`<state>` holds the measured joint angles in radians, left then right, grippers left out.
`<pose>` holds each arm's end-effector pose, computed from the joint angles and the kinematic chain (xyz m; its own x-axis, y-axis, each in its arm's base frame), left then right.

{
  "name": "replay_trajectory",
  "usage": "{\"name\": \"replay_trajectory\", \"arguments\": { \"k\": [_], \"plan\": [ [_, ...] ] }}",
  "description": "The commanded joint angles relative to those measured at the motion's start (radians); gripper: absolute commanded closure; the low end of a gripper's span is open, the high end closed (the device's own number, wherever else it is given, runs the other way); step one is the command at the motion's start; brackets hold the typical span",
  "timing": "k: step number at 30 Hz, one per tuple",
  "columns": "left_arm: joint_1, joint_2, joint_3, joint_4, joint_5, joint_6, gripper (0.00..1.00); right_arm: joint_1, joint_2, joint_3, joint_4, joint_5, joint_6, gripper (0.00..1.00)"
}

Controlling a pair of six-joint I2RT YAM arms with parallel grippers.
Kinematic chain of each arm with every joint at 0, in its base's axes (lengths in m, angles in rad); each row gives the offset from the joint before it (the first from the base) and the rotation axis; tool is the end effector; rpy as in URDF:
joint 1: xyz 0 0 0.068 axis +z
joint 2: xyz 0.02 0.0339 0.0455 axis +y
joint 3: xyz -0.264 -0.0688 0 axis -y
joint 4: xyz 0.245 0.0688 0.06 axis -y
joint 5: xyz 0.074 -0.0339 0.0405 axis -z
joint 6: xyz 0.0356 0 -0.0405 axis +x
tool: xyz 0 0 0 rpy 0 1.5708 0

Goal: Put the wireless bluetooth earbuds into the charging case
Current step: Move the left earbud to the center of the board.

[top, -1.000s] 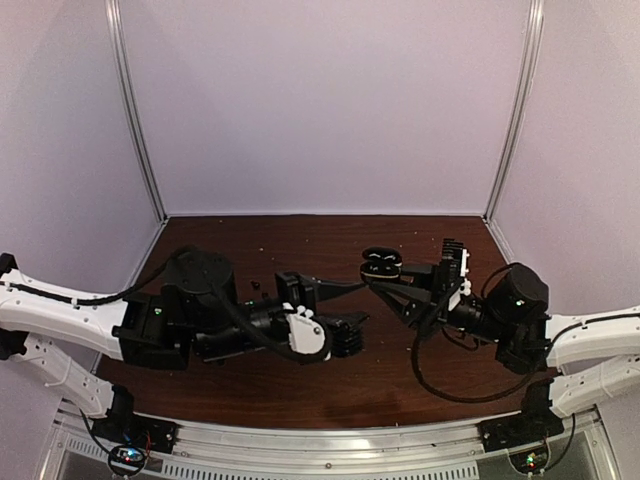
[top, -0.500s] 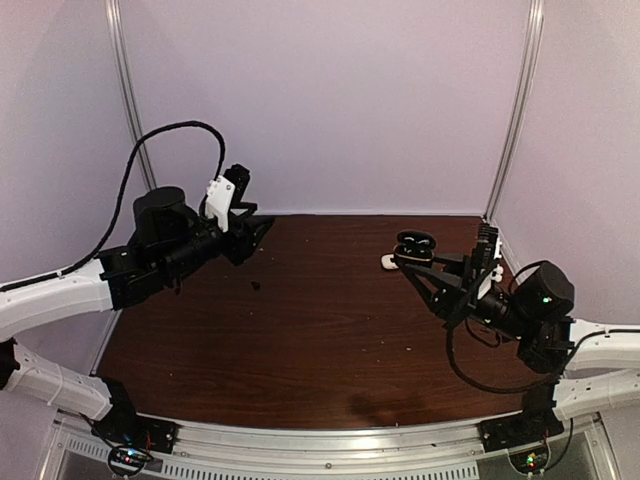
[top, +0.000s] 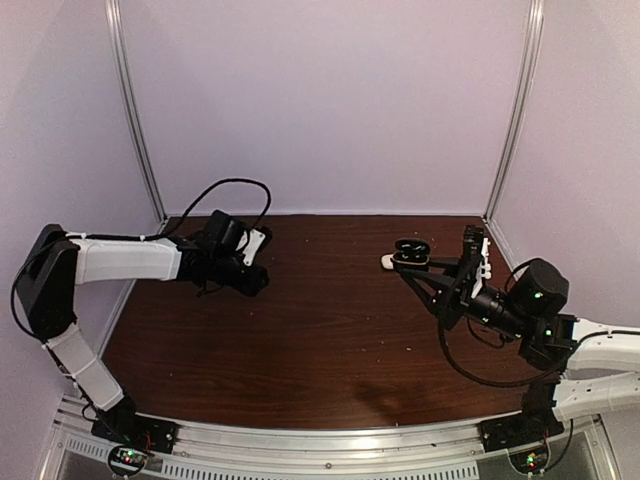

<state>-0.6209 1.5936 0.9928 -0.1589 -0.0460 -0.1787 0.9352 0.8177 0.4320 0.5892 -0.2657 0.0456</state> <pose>0.2787 -0.1973 0.2130 -0.6497 0.2464 -0.7191 0.4456 0.8899 -0.0977 0.1083 0.1626 0.2914 0.0775 0.1791 -0.9808 -0.9337 0.3581 -0.0084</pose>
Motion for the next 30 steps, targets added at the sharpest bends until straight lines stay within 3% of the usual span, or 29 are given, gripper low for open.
{"name": "replay_trajectory", "arguments": {
  "k": [1, 3, 7, 10, 19, 30],
  "plan": [
    [0.027, 0.158, 0.183, -0.225, -0.032, 0.156, 0.53, -0.021, -0.016, 0.019, -0.01, -0.019, 0.016, 1.0],
    [0.054, 0.193, 0.228, -0.235, 0.007, 0.169, 0.5, -0.029, -0.014, 0.02, -0.014, -0.032, 0.019, 1.0],
    [0.163, 0.243, 0.277, -0.204, 0.258, 0.154, 0.43, -0.038, -0.009, 0.025, -0.024, -0.045, 0.019, 1.0],
    [0.203, 0.275, 0.296, -0.182, 0.332, 0.132, 0.39, -0.039, -0.01, 0.025, -0.032, -0.047, 0.02, 1.0],
    [0.234, 0.402, 0.384, -0.175, 0.421, 0.1, 0.39, -0.042, 0.004, 0.036, -0.043, -0.056, 0.029, 1.0],
    [0.236, 0.491, 0.397, -0.162, 0.402, 0.09, 0.39, -0.045, -0.002, 0.044, -0.063, -0.061, 0.027, 1.0]
  ]
}}
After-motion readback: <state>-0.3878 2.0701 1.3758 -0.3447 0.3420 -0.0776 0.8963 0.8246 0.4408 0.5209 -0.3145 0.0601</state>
